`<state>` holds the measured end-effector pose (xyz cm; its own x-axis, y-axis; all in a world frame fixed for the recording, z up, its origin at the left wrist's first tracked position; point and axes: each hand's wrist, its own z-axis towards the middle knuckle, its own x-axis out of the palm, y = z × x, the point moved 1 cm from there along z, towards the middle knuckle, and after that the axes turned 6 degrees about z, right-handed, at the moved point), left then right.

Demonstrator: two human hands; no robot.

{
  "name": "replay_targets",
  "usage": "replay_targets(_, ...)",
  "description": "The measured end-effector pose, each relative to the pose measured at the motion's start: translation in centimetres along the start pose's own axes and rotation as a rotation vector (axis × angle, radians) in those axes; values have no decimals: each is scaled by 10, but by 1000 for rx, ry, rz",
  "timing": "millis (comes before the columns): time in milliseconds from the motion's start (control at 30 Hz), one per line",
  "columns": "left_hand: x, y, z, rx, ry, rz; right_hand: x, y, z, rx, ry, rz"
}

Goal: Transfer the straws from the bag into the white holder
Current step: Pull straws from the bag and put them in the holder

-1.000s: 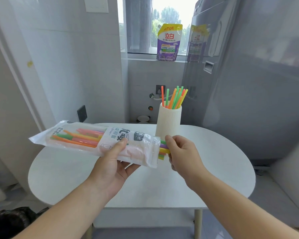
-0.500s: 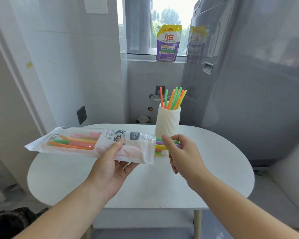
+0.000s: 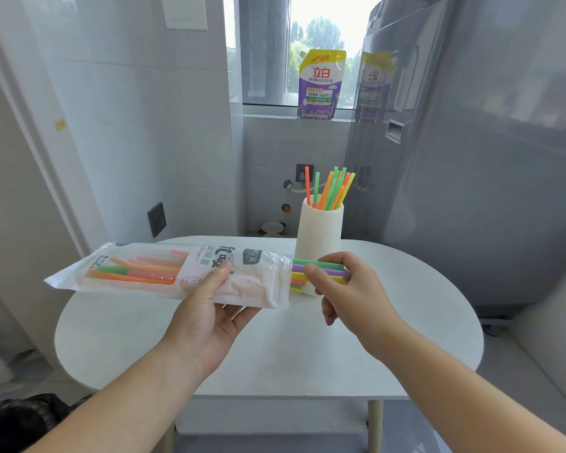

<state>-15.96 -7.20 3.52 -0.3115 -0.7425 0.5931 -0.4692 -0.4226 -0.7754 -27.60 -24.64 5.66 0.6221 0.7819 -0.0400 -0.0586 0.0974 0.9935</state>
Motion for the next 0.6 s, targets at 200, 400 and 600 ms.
replay_targets(200,-2,-2,1,4,1,-16,-14,5,6,25,59,-1)
replay_targets(400,-2,-5,1,19,8,-40,-27,12,8,121,8,262)
replay_targets(600,1,-2,0,36,16,-48,-8,8,1,330,-11,799)
